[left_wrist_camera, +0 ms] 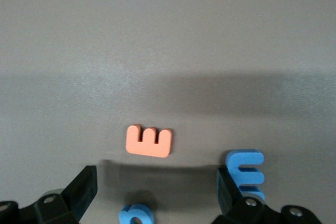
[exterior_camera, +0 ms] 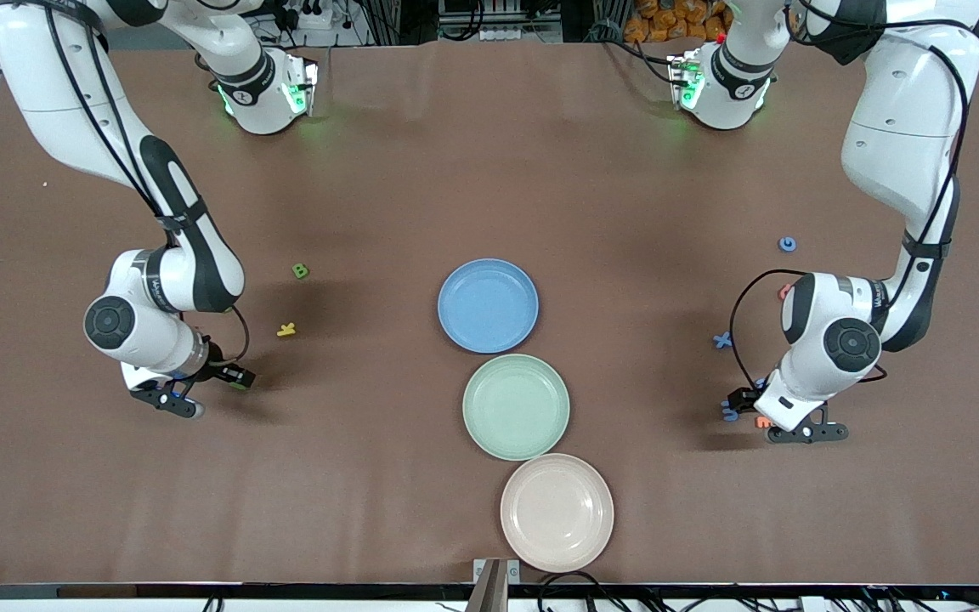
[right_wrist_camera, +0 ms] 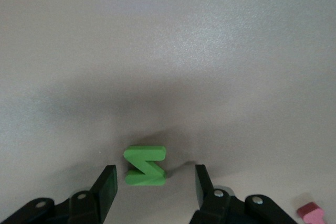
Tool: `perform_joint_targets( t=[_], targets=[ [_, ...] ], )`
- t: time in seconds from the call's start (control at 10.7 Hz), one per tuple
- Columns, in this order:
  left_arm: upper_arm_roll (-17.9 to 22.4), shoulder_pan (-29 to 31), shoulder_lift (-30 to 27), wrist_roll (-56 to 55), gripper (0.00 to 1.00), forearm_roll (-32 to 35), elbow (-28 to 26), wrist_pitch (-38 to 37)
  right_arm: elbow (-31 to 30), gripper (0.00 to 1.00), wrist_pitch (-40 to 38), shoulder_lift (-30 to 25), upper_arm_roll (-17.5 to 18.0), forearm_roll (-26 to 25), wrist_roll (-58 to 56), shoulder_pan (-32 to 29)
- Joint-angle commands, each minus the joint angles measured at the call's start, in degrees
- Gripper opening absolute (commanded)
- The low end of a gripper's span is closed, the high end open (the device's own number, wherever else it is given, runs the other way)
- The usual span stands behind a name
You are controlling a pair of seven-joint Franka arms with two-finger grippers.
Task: Sort letters by color into matching plates
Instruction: 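Grasp the green Z with the right gripper while the left gripper grasps the blue e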
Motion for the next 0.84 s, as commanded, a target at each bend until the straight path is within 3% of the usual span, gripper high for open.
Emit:
perform_joint_targets(
  t=[0.0, 0.28, 0.38, 0.56, 0.66, 0.75],
  targets=[
    [0.1, 0.9, 0.0, -1.2, 1.00, 1.2, 0.4, -0.1, 1.8, 0.62, -0.7, 1.7, 0.3, -0.2, 0.9, -0.2],
    [-0.2, 2.2, 0.0, -1.3, 1.00, 0.5, 0.4, -6.0, 2.5, 0.57, -0.7, 2.5, 0.3, -0.2, 1.1, 0.3],
    [-0.2, 2.1, -0.6, -1.3, 1.00, -1.5, 0.5, -8.3, 2.7, 0.45, -0.7, 2.5, 0.3, -0.3, 0.6, 0.3],
    [-0.7, 1.9, -0.9, -1.3, 1.00, -4.6, 0.6, -10.7, 3.4, 0.08, -0.8, 2.3, 0.3, -0.5, 0.4, 0.4],
    [-1.2, 2.0, -0.9, -1.4, 1.00, -6.0, 0.6, -10.8, 3.5, 0.00, -1.4, 1.9, 0.3, -0.5, 0.4, 0.4],
    [-1.2, 1.8, -0.7, -1.4, 1.00, -6.4, 0.6, -10.8, 3.5, 0.00, -2.3, 1.0, 0.3, -0.4, 0.4, 1.1]
  ],
)
